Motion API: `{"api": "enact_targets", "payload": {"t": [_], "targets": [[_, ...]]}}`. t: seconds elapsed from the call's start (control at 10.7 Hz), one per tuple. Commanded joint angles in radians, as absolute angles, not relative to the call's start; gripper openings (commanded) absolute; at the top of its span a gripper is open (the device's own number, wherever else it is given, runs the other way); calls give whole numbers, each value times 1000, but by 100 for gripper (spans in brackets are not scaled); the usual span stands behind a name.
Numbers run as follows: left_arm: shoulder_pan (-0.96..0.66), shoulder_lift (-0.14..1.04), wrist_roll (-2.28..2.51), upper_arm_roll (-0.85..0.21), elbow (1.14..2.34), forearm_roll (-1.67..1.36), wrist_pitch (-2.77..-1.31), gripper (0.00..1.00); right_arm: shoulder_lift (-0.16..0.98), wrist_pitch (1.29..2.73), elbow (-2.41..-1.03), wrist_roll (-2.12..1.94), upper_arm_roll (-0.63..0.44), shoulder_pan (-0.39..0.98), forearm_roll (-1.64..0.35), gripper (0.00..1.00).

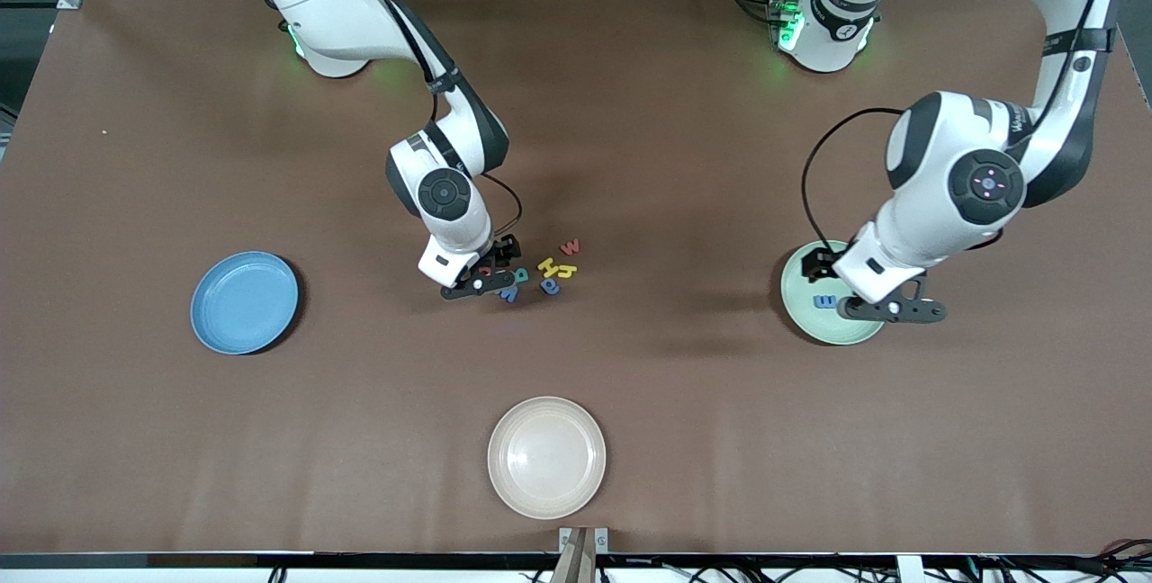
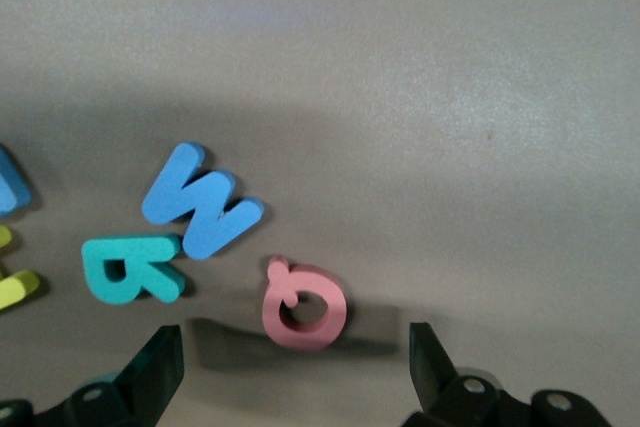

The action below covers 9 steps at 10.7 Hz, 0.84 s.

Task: Sort uppercase to blue plate, lowercase to green plate
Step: 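Release the m on the green plate while the right gripper lowers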

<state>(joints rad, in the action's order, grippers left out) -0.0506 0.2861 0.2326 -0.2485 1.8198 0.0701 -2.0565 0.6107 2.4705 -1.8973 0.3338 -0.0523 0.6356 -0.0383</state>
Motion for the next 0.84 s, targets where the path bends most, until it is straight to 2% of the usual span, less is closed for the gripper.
{"api": "enact_targets", "payload": {"t": [0.0, 0.74], "targets": [[-48, 287, 311, -303, 1804, 51, -2029, 92, 641, 2514, -1898, 330, -48, 624, -25, 100], [-55, 293, 368, -350, 1790, 49, -2029, 100, 597, 2468, -1901, 344, -67, 632, -23, 100]]}}
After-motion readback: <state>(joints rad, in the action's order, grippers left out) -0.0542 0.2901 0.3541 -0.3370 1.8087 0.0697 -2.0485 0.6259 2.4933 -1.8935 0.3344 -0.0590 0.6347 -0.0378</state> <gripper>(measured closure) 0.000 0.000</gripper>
